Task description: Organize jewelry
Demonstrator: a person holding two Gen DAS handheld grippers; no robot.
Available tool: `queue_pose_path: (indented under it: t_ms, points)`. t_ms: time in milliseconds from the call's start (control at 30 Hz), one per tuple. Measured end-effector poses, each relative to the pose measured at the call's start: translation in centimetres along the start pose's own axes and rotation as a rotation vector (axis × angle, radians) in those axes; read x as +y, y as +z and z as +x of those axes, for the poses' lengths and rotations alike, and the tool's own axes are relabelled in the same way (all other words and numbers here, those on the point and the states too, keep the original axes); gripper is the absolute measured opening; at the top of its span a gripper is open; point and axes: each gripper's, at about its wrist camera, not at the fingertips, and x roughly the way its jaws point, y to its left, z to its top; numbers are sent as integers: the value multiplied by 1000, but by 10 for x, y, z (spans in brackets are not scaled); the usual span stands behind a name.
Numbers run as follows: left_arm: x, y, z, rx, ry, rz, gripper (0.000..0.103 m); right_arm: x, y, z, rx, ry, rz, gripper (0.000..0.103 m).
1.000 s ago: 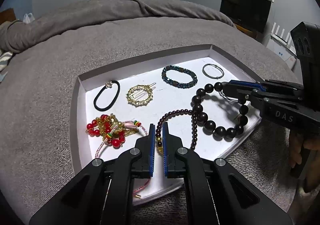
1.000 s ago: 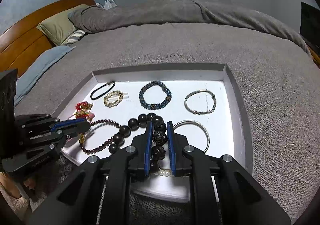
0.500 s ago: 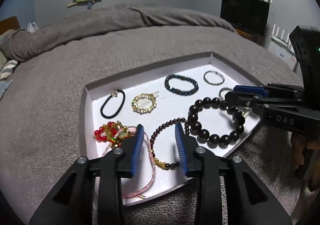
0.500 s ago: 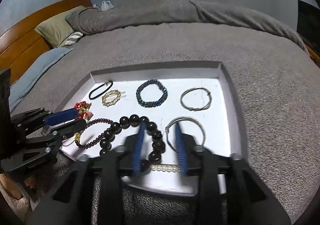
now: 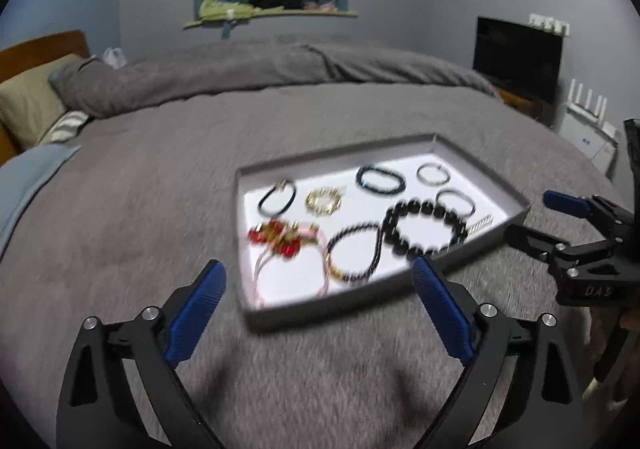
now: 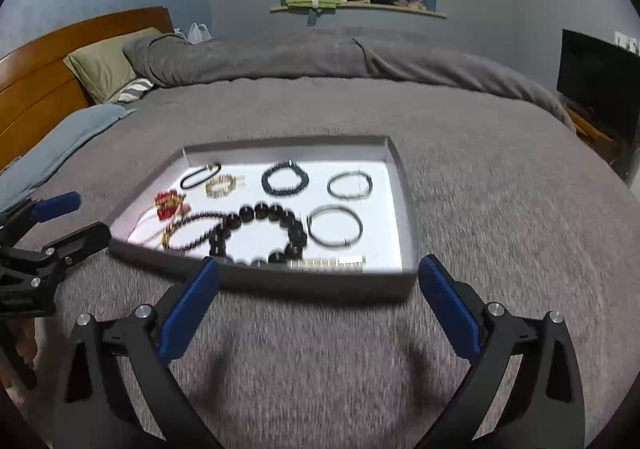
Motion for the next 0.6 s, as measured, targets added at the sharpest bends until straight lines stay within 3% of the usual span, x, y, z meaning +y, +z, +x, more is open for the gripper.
queue_pose_path:
  t_ms: [200,333,600]
  points:
    - [1,-7,-4,80,62,-37,95,0,-6,-5,39,-33,35,98]
    - [-4,-9,-6,54,98,-14,96,-2,-5,-9,42,-43,62,98]
    - [-10,-9,-2,37,101,-18,96,1,-7,-8,40,-65,42,98]
